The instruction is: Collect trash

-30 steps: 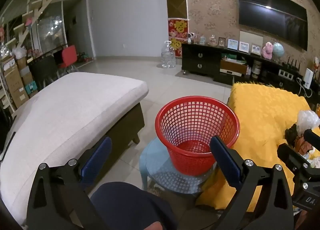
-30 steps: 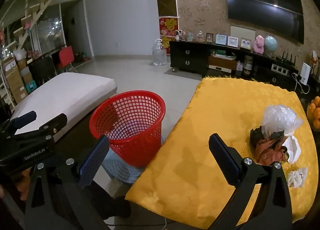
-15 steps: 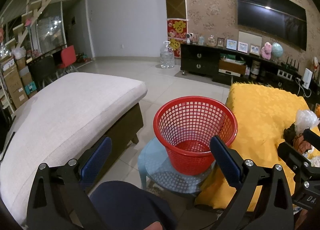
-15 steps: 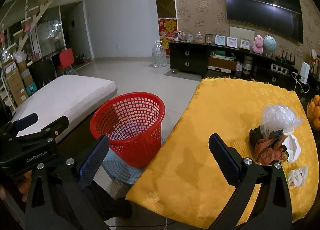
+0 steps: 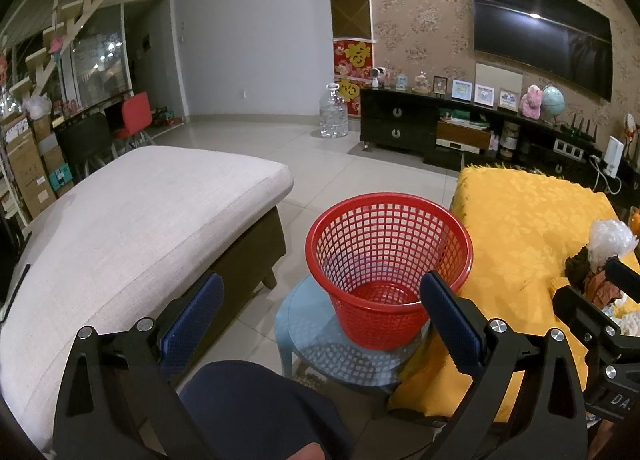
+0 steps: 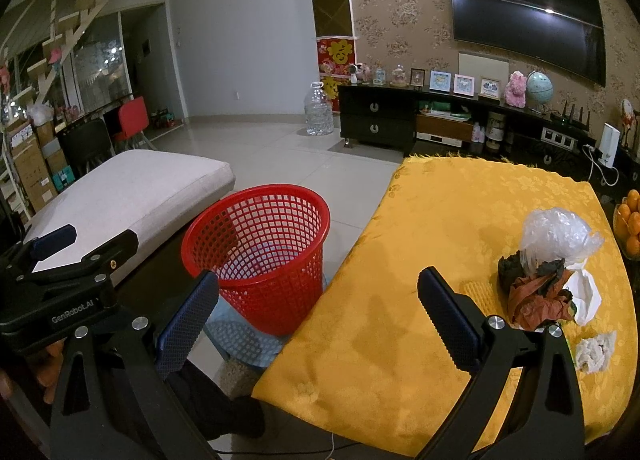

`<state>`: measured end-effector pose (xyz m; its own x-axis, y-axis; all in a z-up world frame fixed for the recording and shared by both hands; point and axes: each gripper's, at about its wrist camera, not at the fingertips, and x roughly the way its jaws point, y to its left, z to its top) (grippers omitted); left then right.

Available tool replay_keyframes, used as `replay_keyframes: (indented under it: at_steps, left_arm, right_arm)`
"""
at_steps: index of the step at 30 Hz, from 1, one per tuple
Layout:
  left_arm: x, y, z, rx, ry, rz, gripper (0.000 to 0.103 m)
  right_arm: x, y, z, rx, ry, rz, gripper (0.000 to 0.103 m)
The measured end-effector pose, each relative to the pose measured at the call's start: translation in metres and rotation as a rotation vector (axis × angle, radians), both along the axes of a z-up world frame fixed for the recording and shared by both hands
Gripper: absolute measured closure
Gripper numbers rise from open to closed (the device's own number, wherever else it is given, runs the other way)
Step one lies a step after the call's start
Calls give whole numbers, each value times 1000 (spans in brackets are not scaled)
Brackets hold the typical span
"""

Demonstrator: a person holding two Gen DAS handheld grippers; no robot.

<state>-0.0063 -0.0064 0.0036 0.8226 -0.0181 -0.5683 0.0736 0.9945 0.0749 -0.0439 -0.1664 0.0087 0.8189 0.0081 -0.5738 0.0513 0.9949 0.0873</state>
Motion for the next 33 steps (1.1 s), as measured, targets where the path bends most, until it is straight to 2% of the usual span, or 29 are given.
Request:
replay_keyframes:
  at_steps: [33]
  left_arm:
    - [-2,0,0,-1,0,-2,8]
  right_arm:
    - [-2,0,3,6,-3,-5,6]
